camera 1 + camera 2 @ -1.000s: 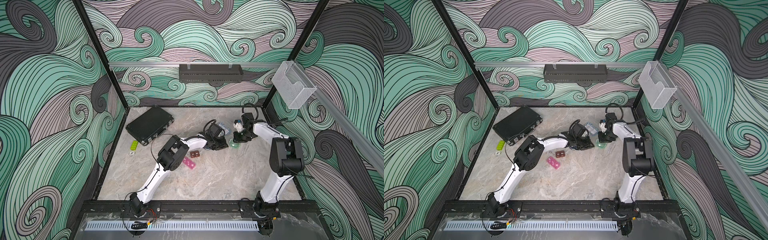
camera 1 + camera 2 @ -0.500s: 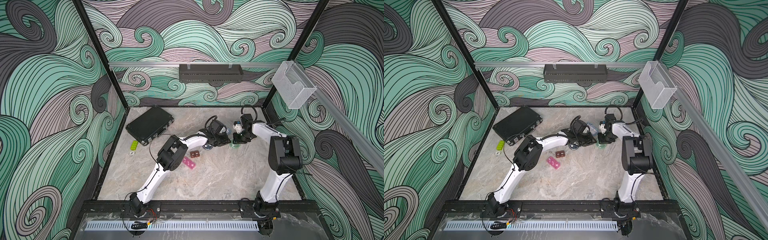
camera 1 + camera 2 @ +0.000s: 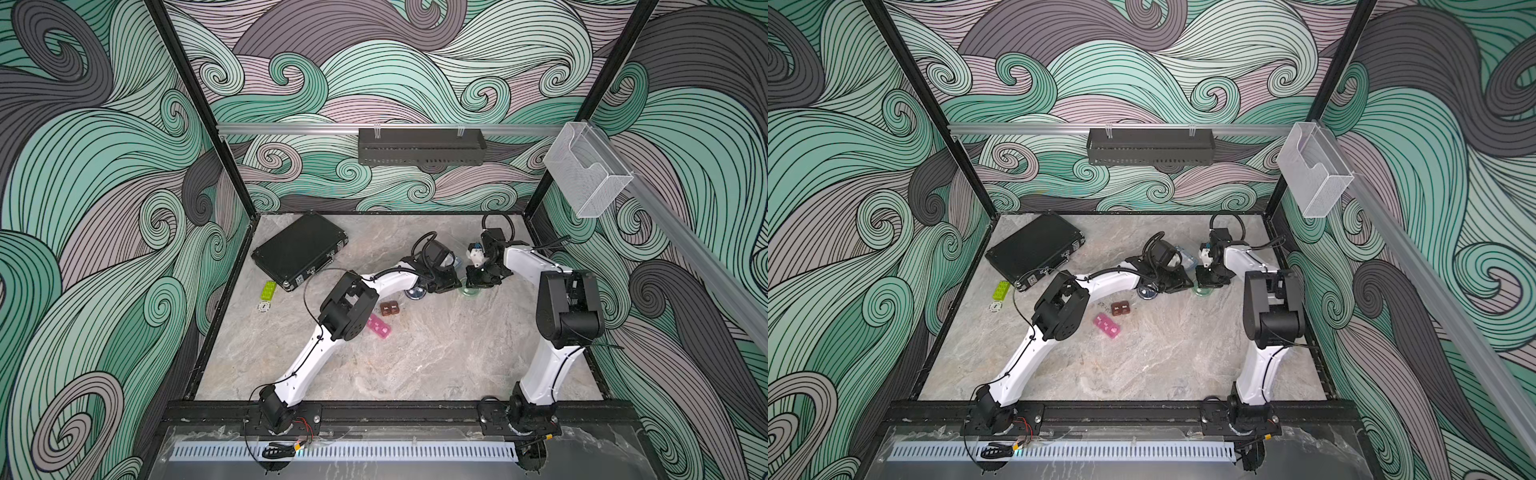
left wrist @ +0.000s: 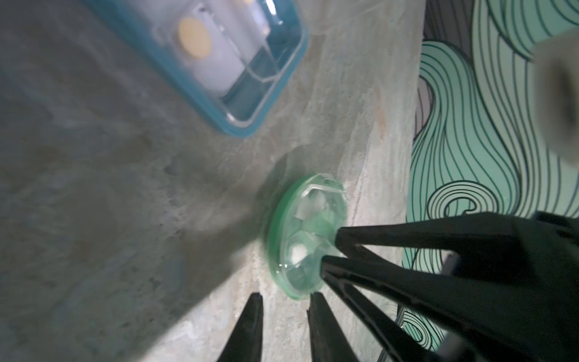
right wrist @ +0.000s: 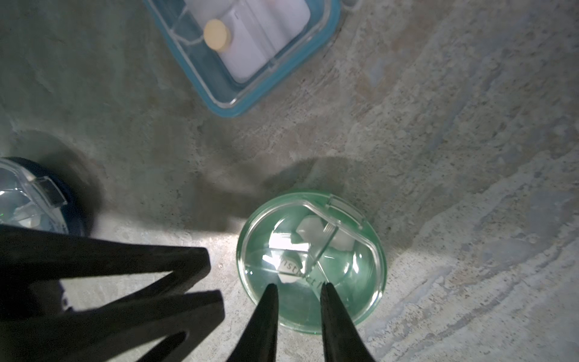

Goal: Close pillboxes
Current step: Close the lid on the pillbox.

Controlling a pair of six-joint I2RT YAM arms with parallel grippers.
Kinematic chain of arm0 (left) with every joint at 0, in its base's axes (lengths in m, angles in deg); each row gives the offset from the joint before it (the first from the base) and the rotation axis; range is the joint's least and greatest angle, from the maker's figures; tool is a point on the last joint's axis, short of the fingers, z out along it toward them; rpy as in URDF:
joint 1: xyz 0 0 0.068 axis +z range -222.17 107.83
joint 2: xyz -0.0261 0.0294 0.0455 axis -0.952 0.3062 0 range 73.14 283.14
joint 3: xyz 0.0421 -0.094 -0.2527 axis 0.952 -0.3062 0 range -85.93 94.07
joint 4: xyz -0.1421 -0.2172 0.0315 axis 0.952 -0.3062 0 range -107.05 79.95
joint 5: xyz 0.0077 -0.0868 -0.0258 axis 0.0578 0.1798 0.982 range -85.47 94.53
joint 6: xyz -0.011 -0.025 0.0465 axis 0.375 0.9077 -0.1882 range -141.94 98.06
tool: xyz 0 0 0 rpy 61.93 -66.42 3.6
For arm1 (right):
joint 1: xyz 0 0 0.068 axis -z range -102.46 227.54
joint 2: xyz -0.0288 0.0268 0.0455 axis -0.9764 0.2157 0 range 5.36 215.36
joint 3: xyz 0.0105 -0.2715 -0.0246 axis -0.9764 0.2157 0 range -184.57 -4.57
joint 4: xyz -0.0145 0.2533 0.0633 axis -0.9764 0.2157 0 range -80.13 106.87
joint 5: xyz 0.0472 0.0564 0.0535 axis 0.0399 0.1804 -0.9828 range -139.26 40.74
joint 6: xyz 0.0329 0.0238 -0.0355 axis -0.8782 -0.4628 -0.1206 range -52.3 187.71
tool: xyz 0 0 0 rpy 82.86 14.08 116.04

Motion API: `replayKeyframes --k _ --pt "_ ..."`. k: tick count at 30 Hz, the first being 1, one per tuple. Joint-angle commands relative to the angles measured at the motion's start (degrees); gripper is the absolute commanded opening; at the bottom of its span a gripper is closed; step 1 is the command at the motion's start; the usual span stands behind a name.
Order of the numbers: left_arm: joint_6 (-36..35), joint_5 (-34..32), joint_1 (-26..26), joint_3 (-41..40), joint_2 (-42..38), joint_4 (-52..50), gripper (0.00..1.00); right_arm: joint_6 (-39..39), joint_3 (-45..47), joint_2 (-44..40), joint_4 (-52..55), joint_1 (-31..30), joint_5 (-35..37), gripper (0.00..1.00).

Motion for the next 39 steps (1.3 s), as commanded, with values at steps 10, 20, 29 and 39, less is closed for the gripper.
replayKeyframes --k 10,20,29,39 --pt "-1.6 -1.6 -1.0 4.3 2.6 -3.9 0.26 -0.2 0.7 3.3 3.3 -1.3 4.2 0.22" --pt "-0.7 -1.6 -1.0 5.7 4.3 -3.7 0.25 -0.8 0.8 4.5 3.9 -3.2 6.8 0.2" --pt "-0.6 -1.9 -1.0 5.8 4.6 -3.7 0.24 -1.9 0.6 6.1 4.7 -4.6 8.7 0.2" --pt "-3.0 -3.2 0.6 -2.5 -5.8 -1.5 0.24 -2.5 -3.1 -2.5 4.9 -3.2 3.6 0.24"
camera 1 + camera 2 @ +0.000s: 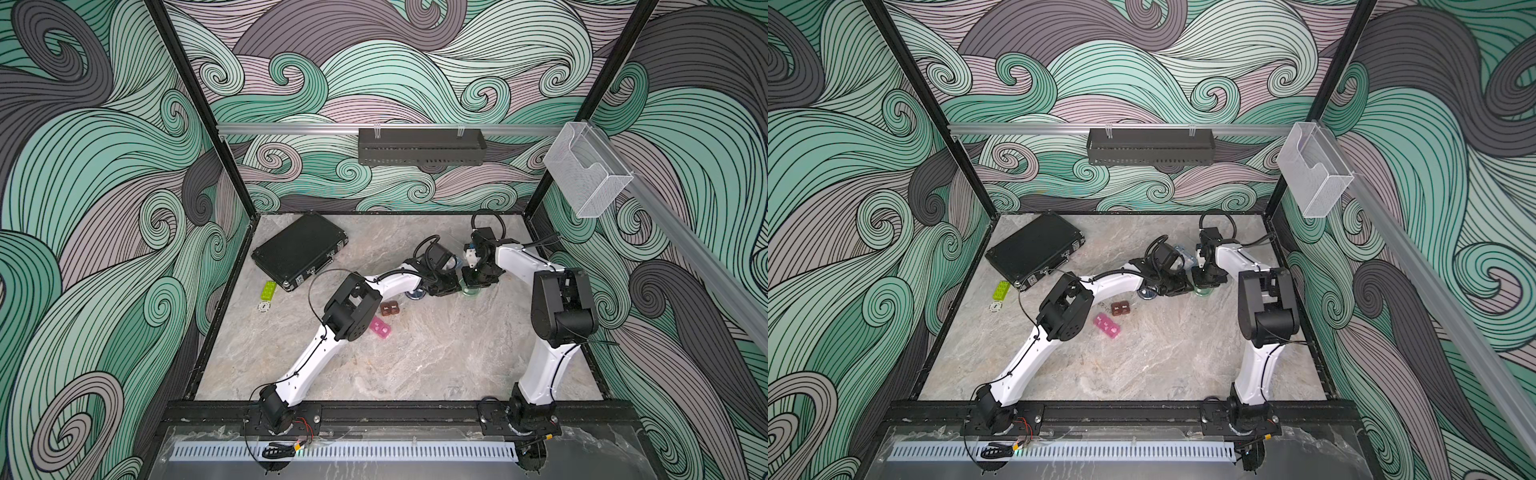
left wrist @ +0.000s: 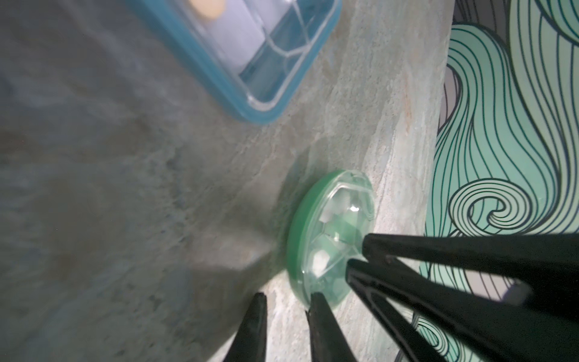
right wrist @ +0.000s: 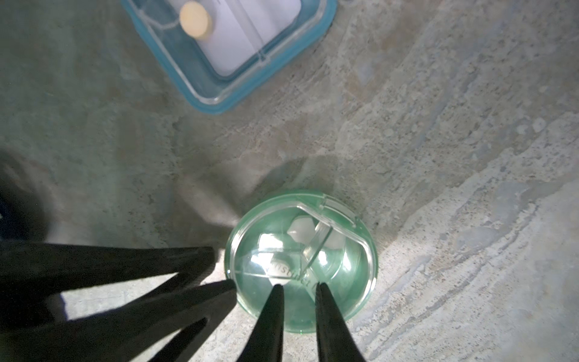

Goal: Close pillboxes
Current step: Close the lid on the pillbox, then move the pillbox to the center of the board.

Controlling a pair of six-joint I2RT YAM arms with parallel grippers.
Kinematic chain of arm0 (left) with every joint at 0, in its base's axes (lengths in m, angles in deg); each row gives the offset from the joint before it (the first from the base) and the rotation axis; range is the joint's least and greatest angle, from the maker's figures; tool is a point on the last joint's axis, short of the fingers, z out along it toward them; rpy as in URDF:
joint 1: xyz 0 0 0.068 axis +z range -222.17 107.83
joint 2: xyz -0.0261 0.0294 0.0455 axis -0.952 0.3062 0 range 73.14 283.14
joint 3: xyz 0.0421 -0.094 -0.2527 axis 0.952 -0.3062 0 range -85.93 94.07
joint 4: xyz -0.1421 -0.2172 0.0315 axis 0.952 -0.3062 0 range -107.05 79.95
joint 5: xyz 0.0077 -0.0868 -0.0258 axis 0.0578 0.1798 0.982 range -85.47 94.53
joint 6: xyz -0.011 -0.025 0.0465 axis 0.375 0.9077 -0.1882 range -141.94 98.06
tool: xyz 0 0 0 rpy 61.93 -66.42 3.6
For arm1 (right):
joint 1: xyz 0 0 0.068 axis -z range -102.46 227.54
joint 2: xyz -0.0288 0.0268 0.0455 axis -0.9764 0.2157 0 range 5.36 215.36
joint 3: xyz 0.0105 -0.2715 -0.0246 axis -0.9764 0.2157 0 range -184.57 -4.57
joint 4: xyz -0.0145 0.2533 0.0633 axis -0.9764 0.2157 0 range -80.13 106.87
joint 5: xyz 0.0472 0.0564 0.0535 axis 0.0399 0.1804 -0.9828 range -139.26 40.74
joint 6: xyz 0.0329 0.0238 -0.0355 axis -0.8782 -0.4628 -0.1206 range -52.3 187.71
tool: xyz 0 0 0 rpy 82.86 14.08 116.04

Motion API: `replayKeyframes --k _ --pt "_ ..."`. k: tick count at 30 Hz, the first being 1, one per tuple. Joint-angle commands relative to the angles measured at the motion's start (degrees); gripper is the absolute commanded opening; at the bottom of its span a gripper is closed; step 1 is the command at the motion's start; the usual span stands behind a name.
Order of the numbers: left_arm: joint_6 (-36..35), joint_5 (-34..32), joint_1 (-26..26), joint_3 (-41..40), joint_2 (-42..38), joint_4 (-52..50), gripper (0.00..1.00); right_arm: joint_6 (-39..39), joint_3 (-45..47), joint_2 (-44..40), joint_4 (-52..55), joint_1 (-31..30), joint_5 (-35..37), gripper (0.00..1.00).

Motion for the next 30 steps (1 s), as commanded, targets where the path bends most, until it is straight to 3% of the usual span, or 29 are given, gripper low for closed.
replayKeyframes --k 1,9,14,19,24,30 --pt "-3.1 -2.2 1.6 -3.0 -8.1 -0.3 0.25 -0.5 -2.0 -4.3 2.5 1.1 -4.3 0.26" --pt "-13.1 0.0 8.9 -0.4 -12.0 -8.2 0.35 3.2 -6.7 -7.6 2.8 3.9 -7.5 0.38" --pt "-17.7 0.5 12.3 4.6 -8.0 -9.1 0.37 9.2 -10.6 -5.5 0.3 4.1 -7.1 0.47" --pt "-24.0 -0.8 14.0 17.0 0.3 -11.8 0.39 13.9 -17.3 0.5 -1.4 4.1 -9.0 0.47" --pt "-24.9 2.1 15.4 26.4 7.5 -13.7 0.48 18.4 -24.0 6.4 -1.7 4.2 -10.2 0.49" --pt "-23.1 3.2 15.9 27.9 10.1 -11.1 0.5 20.5 -32.6 13.8 -0.6 4.3 -13.4 0.51"
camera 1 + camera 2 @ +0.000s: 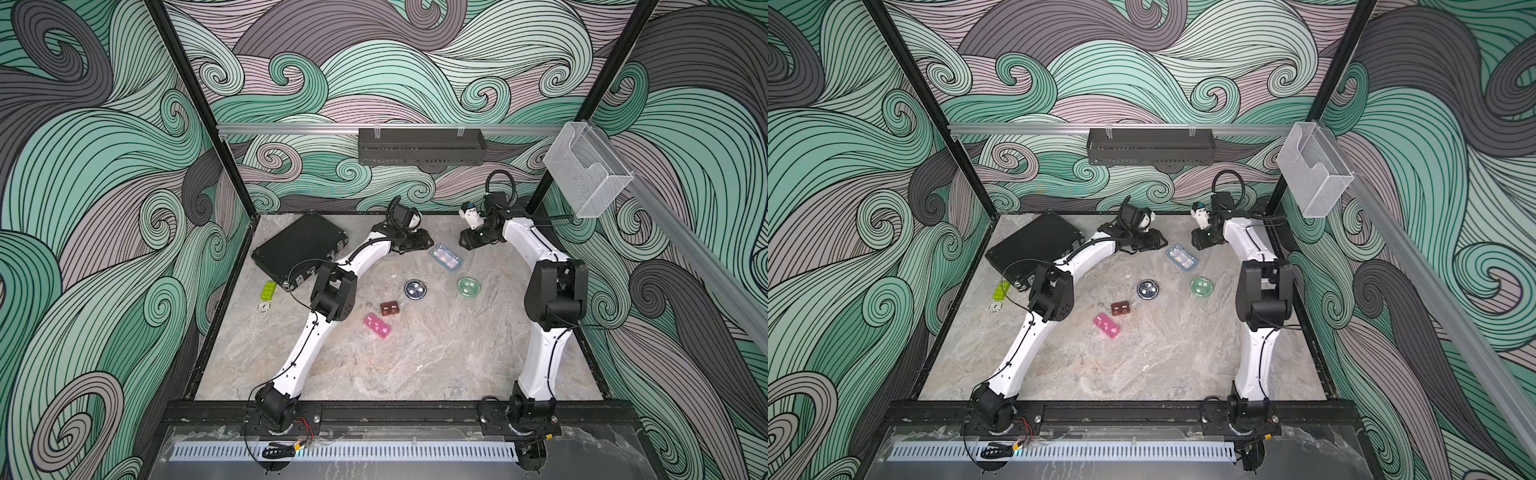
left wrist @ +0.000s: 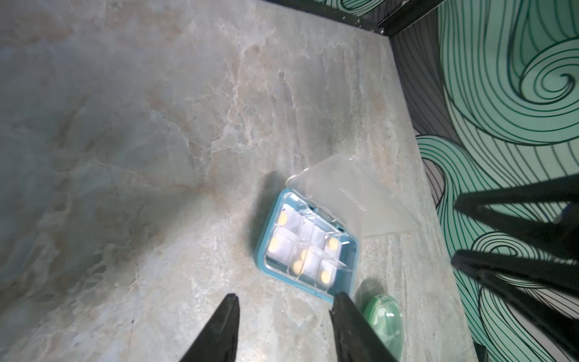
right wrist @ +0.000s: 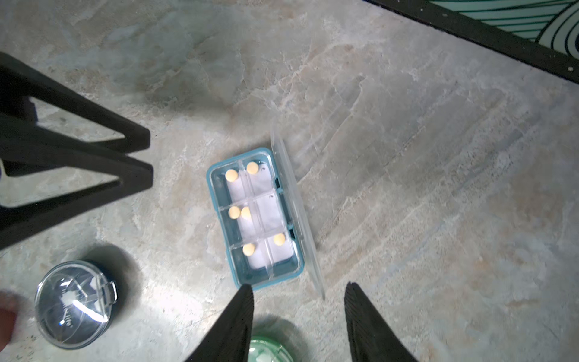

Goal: Close pillboxes
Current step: Move the pillbox to the center of the board.

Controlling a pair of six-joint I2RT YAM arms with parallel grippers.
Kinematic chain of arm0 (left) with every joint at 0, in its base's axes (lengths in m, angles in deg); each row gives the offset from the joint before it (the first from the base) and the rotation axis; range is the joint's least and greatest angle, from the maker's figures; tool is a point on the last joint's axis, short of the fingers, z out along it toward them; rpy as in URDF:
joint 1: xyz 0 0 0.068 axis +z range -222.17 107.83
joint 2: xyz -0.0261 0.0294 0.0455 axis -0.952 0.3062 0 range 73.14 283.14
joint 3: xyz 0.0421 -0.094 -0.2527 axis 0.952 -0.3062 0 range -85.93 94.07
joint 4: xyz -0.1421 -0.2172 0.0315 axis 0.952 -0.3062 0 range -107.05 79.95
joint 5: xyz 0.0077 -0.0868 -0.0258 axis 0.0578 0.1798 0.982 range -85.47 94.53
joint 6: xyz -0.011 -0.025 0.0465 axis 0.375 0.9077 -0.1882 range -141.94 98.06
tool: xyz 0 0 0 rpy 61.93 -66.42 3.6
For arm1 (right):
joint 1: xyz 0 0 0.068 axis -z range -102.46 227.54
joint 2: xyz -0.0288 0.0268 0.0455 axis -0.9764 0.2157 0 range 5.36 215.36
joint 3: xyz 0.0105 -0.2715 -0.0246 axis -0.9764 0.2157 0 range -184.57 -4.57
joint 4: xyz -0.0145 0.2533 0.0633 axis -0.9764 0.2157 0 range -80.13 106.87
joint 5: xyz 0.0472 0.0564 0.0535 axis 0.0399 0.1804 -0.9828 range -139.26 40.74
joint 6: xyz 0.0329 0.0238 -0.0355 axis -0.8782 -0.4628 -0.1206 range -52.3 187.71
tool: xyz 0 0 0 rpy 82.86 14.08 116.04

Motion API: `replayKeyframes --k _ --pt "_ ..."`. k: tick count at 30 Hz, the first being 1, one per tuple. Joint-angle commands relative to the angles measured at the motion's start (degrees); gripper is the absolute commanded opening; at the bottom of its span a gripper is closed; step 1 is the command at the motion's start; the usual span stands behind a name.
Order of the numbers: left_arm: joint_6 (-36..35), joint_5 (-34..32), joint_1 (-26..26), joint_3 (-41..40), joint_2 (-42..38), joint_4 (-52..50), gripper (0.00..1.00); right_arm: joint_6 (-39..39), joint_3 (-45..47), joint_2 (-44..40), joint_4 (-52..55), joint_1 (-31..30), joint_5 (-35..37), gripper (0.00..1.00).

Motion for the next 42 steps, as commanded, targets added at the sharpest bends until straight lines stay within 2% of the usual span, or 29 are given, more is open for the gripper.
replayKeyframes --k 1,5,11,15,18,21,32,42 --pt "0.0 1.5 0.7 2.5 0.9 -0.1 0.5 2.5 -4.8 2.9 1.6 0.1 -4.1 0.5" --pt "0.0 1.8 0.7 2.4 1.4 0.2 0.5 2.5 -7.3 5.2 3.0 0.0 -5.5 0.46" --pt "1.9 2.3 0.9 2.2 2.6 1.9 0.48 4.2 -8.1 7.7 2.9 -0.1 -3.7 0.41" --pt "2.9 3.1 0.8 1.7 2.9 2.4 0.44 4.8 -8.7 9.0 3.0 -0.1 -2.9 0.33" --pt "3.4 3.4 0.8 -1.0 1.9 3.6 0.43 5.2 -8.8 9.6 3.0 -0.1 -3.1 0.32" --pt "3.7 3.6 0.7 -3.9 0.7 5.2 0.43 5.2 -8.9 10.1 3.0 -0.1 -3.8 0.25" --pt "4.4 4.1 0.7 -9.9 -2.2 7.8 0.42 5.7 -7.9 9.6 3.0 -0.3 -4.2 0.19" --pt "2.4 2.7 1.6 -20.9 -11.7 9.8 0.41 7.5 -7.8 9.6 3.0 -1.0 -4.1 0.07"
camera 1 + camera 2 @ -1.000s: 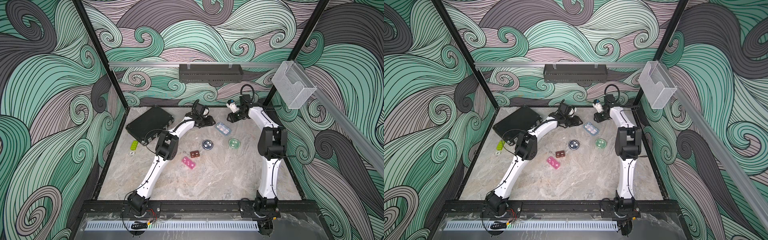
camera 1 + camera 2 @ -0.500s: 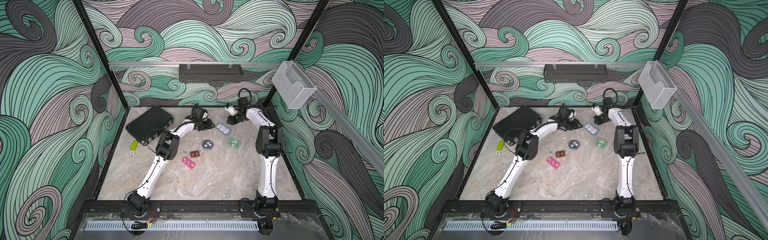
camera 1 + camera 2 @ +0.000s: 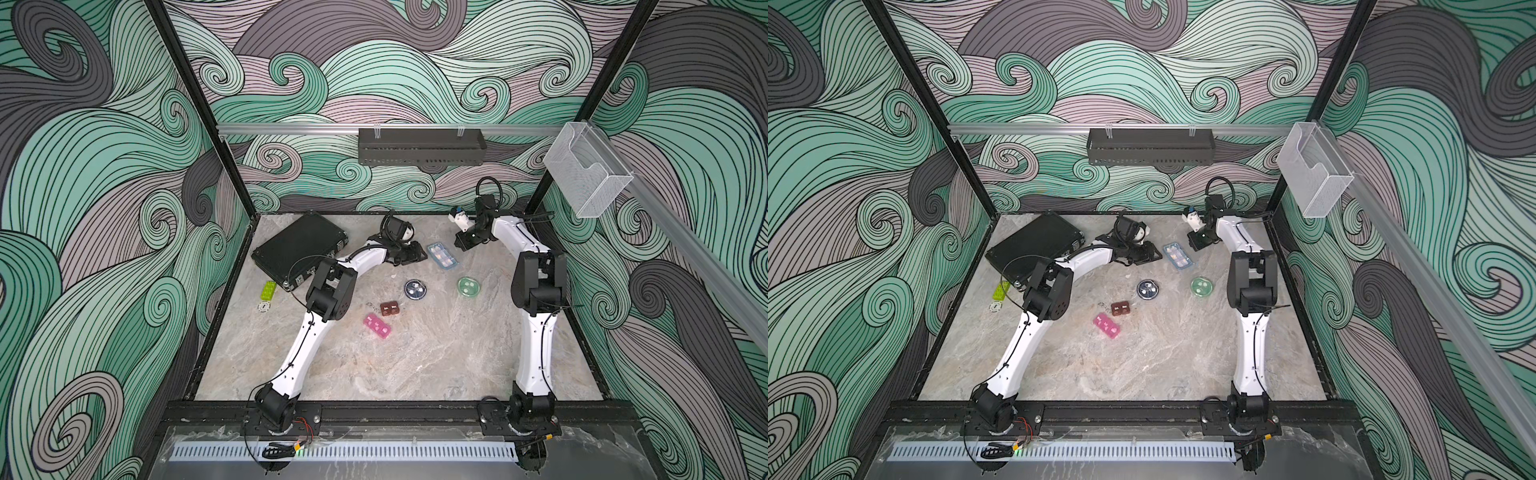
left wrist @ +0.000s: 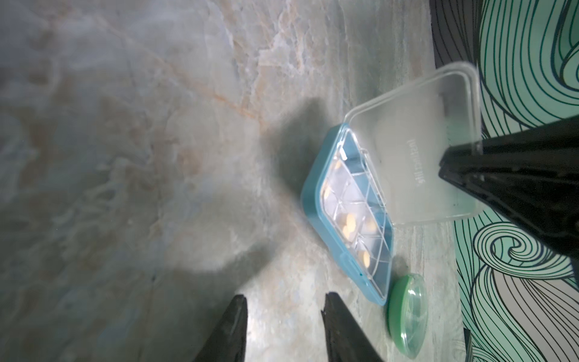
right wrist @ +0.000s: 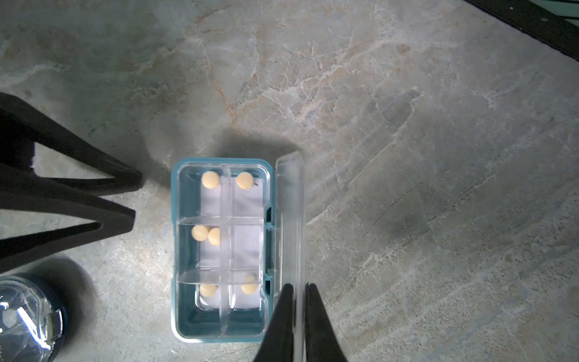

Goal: Close pillboxes
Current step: Move the pillbox to the center of the board.

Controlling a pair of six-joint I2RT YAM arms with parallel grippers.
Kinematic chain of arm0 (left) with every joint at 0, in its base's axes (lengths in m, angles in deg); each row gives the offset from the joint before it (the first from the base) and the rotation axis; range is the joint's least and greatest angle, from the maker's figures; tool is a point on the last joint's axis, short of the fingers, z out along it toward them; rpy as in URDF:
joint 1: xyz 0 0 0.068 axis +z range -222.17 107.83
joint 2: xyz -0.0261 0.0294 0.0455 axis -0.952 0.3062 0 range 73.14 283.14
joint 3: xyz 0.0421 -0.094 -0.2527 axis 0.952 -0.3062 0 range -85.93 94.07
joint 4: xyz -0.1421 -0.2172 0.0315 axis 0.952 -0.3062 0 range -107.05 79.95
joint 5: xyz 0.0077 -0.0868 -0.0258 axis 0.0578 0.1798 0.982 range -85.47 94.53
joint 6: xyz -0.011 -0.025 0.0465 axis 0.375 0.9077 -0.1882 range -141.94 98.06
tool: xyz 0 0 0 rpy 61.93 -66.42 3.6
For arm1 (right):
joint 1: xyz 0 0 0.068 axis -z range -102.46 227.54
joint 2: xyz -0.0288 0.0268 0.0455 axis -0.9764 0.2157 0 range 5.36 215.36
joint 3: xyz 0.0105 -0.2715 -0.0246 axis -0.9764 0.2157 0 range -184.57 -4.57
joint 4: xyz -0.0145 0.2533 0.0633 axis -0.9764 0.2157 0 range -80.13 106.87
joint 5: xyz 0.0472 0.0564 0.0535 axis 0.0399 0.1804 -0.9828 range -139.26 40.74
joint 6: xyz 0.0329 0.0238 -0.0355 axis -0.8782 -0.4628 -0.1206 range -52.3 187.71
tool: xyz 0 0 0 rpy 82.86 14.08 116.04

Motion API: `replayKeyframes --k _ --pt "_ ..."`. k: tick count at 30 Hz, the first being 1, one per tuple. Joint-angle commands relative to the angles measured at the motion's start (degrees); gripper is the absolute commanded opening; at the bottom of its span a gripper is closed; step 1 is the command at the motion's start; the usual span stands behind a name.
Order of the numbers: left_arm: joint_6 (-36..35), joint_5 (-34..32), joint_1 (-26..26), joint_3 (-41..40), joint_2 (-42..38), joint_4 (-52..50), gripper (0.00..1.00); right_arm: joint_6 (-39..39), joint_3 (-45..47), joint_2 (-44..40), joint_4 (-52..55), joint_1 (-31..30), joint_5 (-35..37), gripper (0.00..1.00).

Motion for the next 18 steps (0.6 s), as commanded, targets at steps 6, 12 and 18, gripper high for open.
replayKeyframes --k 6,12,18 --pt "-3.4 -0.6 2.2 -8.8 -12.5 -0.6 0.41 3.9 1.4 -1.8 0.7 -1.0 -1.8 0.08" --pt "-2.0 3.0 3.8 -13.2 -16.6 0.9 0.4 9.3 6.2 -4.7 -1.4 -4.1 1.4 0.1" --pt "0.9 7.3 4.4 -13.2 -15.0 1.9 0.39 14.3 13.4 -9.3 -7.6 -7.7 5.9 0.12"
